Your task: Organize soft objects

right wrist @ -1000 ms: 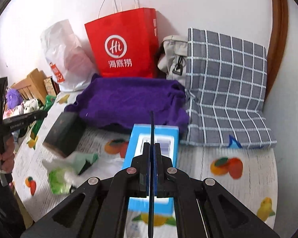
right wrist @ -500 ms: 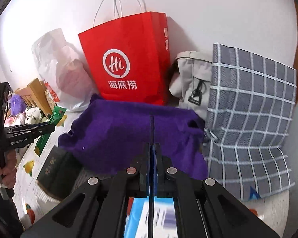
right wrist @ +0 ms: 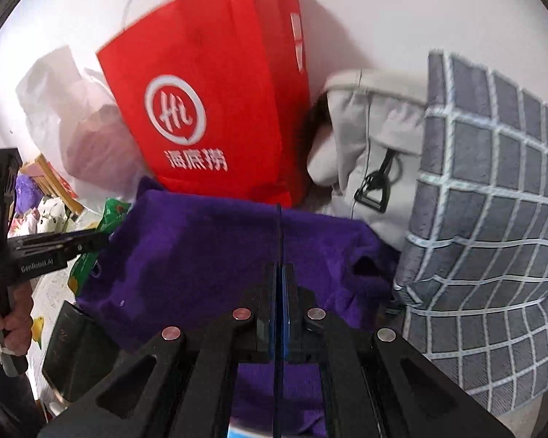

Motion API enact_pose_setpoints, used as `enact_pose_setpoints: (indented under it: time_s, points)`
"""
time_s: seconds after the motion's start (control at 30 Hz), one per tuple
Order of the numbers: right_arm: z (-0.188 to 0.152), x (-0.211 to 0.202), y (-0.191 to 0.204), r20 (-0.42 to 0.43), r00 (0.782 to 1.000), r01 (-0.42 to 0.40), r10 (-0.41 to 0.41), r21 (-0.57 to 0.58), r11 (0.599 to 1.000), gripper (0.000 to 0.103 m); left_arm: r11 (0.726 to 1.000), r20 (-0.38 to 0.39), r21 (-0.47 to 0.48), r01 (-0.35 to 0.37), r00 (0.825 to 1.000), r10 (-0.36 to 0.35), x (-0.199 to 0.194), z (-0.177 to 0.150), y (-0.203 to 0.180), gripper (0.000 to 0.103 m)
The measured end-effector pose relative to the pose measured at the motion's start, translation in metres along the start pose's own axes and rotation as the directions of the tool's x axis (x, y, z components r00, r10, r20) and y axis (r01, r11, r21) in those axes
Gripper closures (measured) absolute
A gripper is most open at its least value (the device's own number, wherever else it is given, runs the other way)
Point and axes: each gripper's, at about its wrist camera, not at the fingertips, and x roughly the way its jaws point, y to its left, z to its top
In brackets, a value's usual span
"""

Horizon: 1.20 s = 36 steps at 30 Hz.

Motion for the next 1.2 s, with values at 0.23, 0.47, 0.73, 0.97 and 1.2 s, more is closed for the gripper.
enact_pose_setpoints:
  time_s: [0.23,0.47,0.73,0.97,1.2]
  points:
    - [-0.003,0.029,-0.011,-0.058,0.997,-0.04,0.043,0.038,0.998,0.1,1.0,-0.042,-0.018,-0.003,0.999,0.002,0.023,0.01,0.01,0.08]
    - [-0.009,0.053,-0.019,-0.116,0.991,-0.05,0.06,0.084,0.995,0.1,1.0,-0.061,-0.027,-0.016,0.998,0.014,0.043,0.013,0.02,0.077]
    - [-0.008,0.046,-0.013,-0.096,0.994,-0.045,0.049,0.043,0.998,0.089,1.0,-0.066,-0.005,0.011,0.998,-0.011,0.046,0.017,0.007,0.061]
    - [-0.011,0.019,0.001,-0.03,0.998,-0.052,0.053,0.016,0.999,0.052,1.0,-0.021,0.017,-0.015,1.0,0.015,0.025,0.013,-0.004,0.051]
    - [-0.028,-0.027,0.026,0.008,0.998,-0.064,0.064,-0.01,0.998,0.052,0.999,0.014,0.038,-0.004,1.0,0.003,-0.015,-0.009,-0.007,0.051]
